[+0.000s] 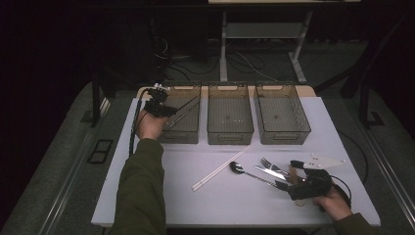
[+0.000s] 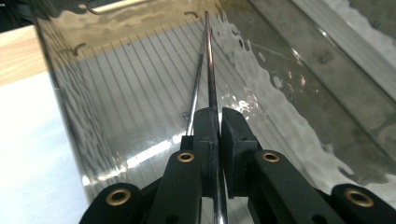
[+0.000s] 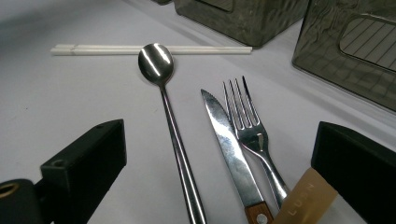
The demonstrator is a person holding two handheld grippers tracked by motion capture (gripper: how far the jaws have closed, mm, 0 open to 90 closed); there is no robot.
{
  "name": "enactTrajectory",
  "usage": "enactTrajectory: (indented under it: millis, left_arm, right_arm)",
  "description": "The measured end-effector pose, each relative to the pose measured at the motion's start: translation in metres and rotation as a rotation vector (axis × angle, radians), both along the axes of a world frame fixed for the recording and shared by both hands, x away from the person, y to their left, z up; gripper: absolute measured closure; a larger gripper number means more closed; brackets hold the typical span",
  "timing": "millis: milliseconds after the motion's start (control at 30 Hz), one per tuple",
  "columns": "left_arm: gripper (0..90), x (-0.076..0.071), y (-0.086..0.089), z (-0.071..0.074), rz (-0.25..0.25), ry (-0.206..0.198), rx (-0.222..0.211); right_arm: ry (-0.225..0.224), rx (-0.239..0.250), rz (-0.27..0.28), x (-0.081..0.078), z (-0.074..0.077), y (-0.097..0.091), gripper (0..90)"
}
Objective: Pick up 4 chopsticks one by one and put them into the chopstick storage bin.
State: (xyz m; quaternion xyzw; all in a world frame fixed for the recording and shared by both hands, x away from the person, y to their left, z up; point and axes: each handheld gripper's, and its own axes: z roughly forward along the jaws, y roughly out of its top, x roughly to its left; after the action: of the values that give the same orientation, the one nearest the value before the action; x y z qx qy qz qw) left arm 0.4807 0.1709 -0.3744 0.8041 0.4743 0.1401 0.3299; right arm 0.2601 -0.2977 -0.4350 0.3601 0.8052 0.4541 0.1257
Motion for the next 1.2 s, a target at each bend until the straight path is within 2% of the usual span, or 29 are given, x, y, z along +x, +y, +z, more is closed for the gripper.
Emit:
enactTrajectory:
  millis: [300,400,500,633,767,900,1200]
  left_arm:
    - [84.1,0.004,-0.009,-0.011,-0.016,0.037,0.056]
    - [83.8,0.005,-0.01,-0.013,-0.023,0.047,0.056]
    - [80.7,0.004,-0.01,-0.013,-0.016,0.023,0.052]
    - [68.2,0.003,-0.01,-0.011,-0.014,-0.01,0.049]
    - [63.9,-0.002,-0.009,-0.005,-0.025,-0.049,0.016]
    - [58.7,-0.008,-0.008,0.001,-0.048,-0.07,-0.021]
    - [48.5,-0.031,-0.007,0.013,-0.097,-0.122,-0.1]
  right_arm:
    - [0.0,0.002,0.0,0.0,0.0,0.0,3.2]
    - [0.0,0.001,0.0,0.0,0.0,0.0,3.2]
    - [0.0,0.0,0.0,0.0,0.0,0.0,3.2]
    - [0.0,0.0,0.0,0.0,0.0,0.0,3.2]
    - [0.001,-0.001,-0.001,0.0,0.0,0.0,3.2]
    - [0.001,-0.003,-0.002,0.0,0.0,0.0,3.2]
    - [0.001,-0.007,-0.002,0.0,-0.001,0.001,3.2]
